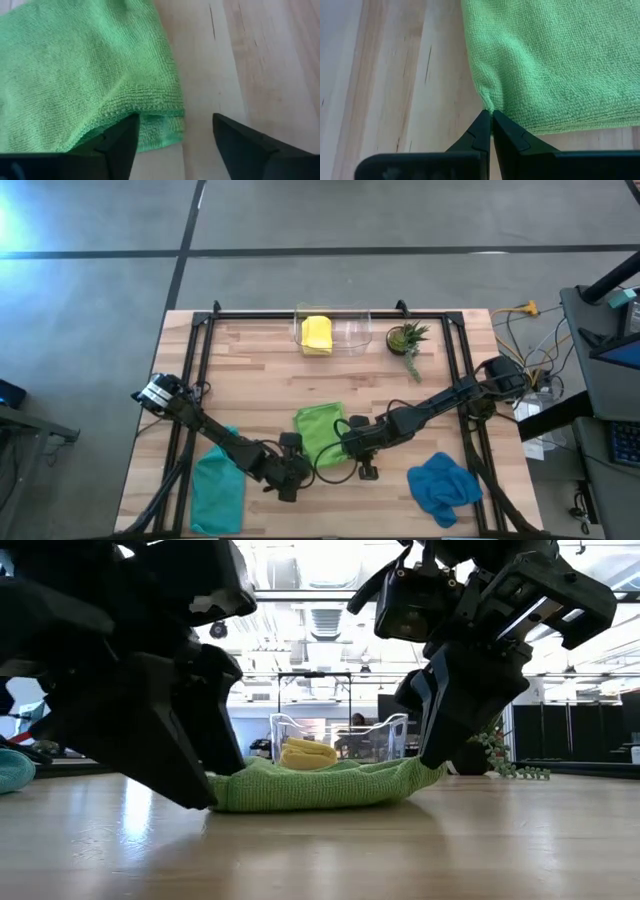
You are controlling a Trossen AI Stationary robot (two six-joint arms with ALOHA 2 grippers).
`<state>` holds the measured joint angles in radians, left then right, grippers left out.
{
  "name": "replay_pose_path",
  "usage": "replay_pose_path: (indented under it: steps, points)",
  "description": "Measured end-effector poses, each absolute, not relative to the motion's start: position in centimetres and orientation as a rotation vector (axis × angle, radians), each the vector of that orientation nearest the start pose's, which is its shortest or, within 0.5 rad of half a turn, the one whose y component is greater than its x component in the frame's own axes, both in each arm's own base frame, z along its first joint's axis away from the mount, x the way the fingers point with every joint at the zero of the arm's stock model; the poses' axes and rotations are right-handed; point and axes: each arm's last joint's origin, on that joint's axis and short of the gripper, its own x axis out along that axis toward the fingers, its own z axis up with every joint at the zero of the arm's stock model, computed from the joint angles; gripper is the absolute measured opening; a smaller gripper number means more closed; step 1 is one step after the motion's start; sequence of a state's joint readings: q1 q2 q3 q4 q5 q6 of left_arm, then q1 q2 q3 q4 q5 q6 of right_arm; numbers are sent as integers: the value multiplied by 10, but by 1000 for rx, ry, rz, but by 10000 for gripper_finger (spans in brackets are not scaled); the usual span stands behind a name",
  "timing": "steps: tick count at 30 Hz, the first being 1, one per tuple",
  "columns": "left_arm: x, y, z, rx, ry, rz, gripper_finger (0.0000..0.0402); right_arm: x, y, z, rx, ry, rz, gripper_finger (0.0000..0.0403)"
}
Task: Fold microfiber towels
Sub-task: Fold the green microfiber towel
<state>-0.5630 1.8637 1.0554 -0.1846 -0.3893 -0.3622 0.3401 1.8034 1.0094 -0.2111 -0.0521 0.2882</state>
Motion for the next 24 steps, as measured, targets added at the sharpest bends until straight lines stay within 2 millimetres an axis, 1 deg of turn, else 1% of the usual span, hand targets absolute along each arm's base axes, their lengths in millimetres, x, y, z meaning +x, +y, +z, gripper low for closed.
replay_pose_path:
  steps: [3, 8, 13, 19, 24]
  points:
    - [312, -183, 144, 84, 890, 33, 246, 327, 117, 146, 115, 1045, 210, 9]
    - [307, -186, 151, 13, 962, 105, 248, 325, 117, 145, 111, 1064, 206, 9]
    - [309, -191, 157, 8, 931, 103, 248, 325, 116, 145, 112, 1064, 206, 9]
    - [313, -191, 159, 50, 871, 117, 248, 325, 117, 145, 125, 1066, 198, 9]
    - [325, -193, 158, 142, 768, 46, 248, 325, 117, 145, 141, 1067, 189, 9]
